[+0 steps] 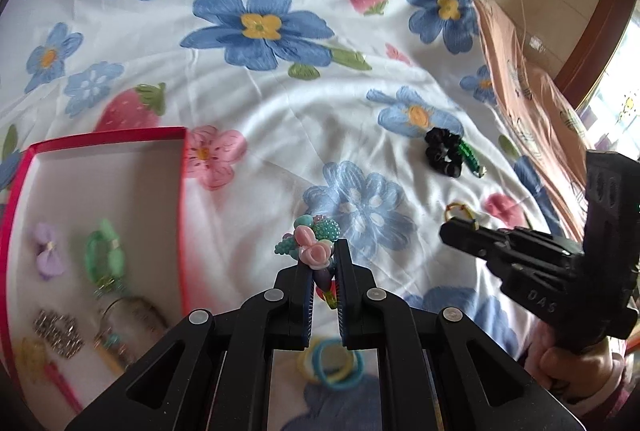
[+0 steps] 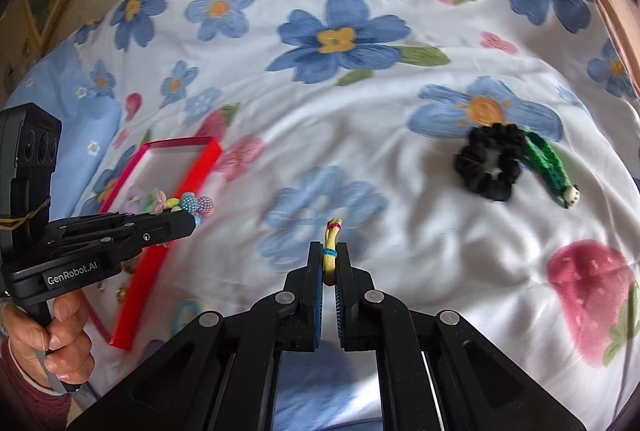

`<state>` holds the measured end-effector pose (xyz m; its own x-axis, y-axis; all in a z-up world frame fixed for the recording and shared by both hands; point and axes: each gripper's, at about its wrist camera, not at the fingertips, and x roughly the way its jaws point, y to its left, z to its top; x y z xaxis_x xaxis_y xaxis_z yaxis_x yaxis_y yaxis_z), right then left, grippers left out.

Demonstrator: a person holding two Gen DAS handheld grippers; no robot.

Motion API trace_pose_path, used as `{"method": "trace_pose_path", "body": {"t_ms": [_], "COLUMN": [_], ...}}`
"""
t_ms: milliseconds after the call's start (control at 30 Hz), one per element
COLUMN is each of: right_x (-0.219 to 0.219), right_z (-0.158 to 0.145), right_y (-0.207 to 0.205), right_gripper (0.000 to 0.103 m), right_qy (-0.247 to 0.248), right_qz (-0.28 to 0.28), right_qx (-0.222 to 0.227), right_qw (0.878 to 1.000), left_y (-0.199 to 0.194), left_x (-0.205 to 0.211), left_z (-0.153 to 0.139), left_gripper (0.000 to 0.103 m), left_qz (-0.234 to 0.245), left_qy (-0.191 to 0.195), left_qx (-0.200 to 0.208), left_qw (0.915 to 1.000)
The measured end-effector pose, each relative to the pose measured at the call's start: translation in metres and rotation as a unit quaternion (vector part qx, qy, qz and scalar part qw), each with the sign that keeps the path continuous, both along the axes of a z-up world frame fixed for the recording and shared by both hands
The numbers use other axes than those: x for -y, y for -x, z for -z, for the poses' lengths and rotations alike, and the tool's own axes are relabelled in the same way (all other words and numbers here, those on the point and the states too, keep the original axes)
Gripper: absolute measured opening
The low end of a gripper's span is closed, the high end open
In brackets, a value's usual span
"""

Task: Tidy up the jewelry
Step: 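Carry the beaded bracelet and pastel hair ties into the red box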

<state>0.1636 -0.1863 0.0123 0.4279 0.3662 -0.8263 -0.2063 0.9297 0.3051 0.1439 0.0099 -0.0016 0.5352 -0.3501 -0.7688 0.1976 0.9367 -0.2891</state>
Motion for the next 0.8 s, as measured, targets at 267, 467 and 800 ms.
{"method": "trace_pose_path", "body": {"t_ms": [267, 467, 800], "right_x": [-0.040, -0.066, -0.099], "right_z": [-0.011, -0.013, -0.017], "right_y": [0.014, 0.023, 0.033], "right_gripper": [0.005, 0.005, 0.005], "right_qy": [-0.011, -0.017, -0.024], "right_qz": [-0.041, -0.068, -0.101], "right_qx": [0.005, 0.004, 0.003], "right_qw": [0.999, 0.998, 0.995], "left_y": [0.047, 0.068, 0.098], "left_x": [-0.034, -0.059, -0.090], "left_z": [-0.020, -0.027, -0.030], "left_gripper": [0.008, 0.008, 0.008], "left_qz": [-0.029, -0.053, -0.085], "left_qy": [0.004, 0.009, 0.009], "left_qx": [0.016, 0.016, 0.016], "left_qw": [0.9995, 0.9984, 0.9962]}}
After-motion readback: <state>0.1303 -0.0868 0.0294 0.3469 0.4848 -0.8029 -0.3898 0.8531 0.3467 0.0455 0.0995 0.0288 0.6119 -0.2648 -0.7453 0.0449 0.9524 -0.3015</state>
